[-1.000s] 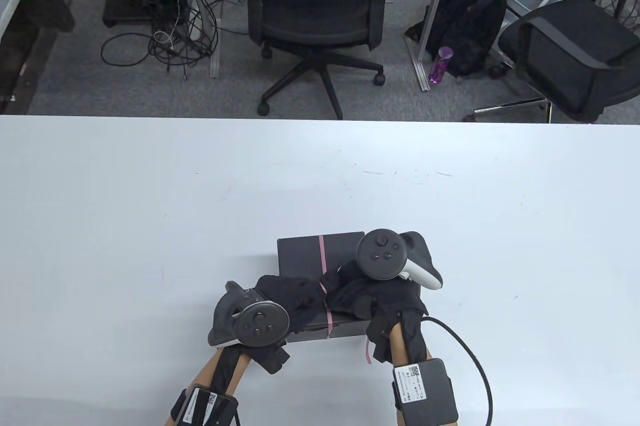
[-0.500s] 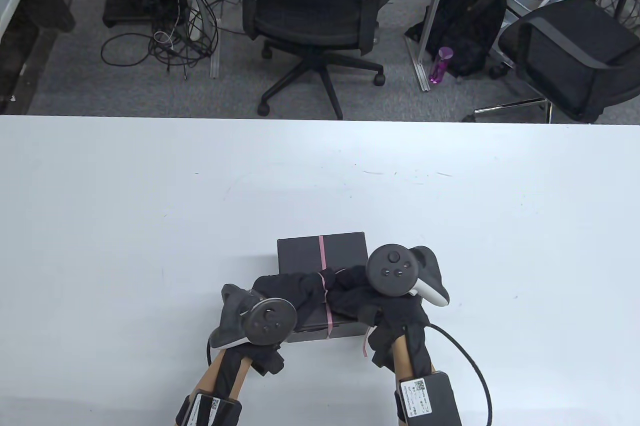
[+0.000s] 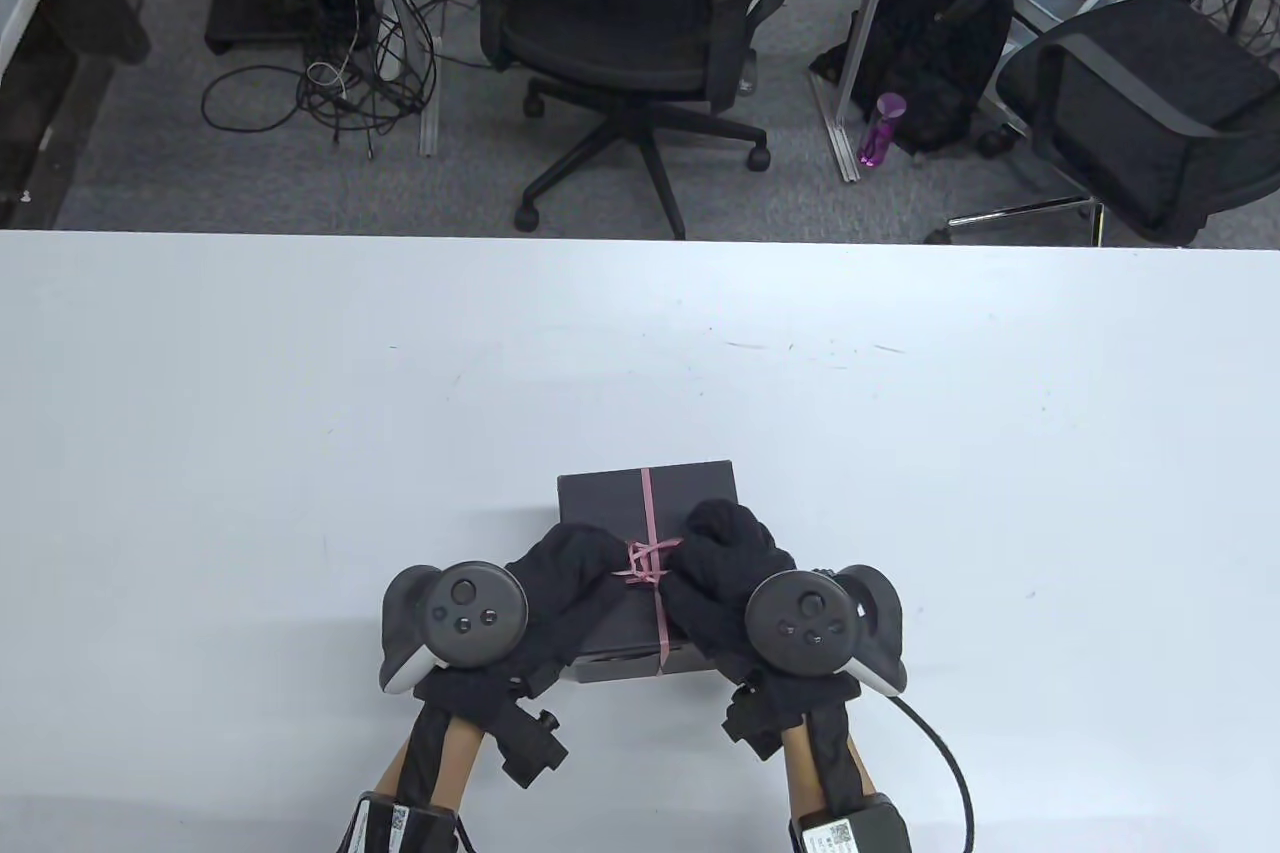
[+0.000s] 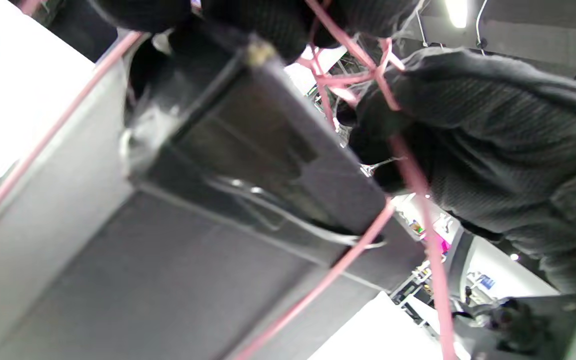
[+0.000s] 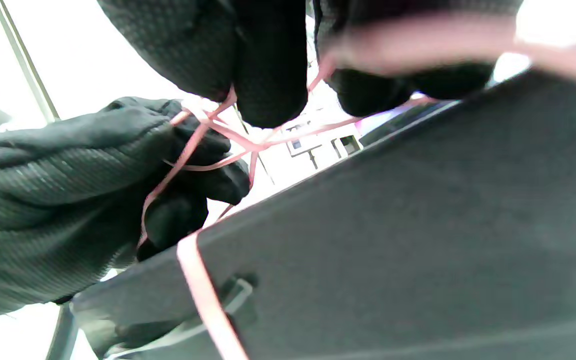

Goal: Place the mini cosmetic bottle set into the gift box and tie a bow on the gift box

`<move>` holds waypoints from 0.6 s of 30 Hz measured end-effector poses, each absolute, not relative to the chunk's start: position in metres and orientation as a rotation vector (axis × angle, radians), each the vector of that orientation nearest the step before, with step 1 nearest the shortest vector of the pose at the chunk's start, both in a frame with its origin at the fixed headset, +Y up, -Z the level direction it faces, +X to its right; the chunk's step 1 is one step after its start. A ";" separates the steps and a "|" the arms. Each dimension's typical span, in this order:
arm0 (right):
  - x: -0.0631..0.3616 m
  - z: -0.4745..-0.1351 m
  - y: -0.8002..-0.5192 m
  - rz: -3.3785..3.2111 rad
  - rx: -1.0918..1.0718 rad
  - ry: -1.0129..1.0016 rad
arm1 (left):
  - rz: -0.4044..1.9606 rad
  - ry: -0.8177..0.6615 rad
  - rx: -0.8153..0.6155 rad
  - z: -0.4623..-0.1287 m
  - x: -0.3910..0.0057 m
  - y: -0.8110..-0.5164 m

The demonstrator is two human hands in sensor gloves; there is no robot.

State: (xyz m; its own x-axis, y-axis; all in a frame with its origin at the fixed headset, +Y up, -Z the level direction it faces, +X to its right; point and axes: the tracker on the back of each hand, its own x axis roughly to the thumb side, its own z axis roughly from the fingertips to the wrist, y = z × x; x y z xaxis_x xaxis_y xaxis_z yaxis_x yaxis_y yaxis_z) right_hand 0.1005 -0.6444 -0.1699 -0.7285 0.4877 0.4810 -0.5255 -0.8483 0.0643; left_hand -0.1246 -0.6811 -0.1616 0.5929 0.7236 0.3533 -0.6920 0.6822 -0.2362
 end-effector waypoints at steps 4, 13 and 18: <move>0.102 -0.166 -0.640 2.543 0.612 -0.187 | 0.791 -0.395 -0.013 -0.160 -0.132 -0.677; 0.109 -0.168 -0.639 2.559 0.571 -0.177 | 0.779 -0.335 0.037 -0.158 -0.141 -0.676; 0.116 -0.170 -0.639 2.576 0.539 -0.158 | 0.767 -0.300 0.056 -0.159 -0.144 -0.676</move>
State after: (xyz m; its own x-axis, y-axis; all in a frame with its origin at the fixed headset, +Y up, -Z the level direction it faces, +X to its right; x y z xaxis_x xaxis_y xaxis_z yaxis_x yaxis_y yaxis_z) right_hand 0.1163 -0.6389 -0.1703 -0.7966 0.4501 0.4035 -0.4960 -0.8683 -0.0106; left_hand -0.1437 -0.6760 -0.1585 0.6798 0.6746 0.2877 -0.6905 0.7209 -0.0590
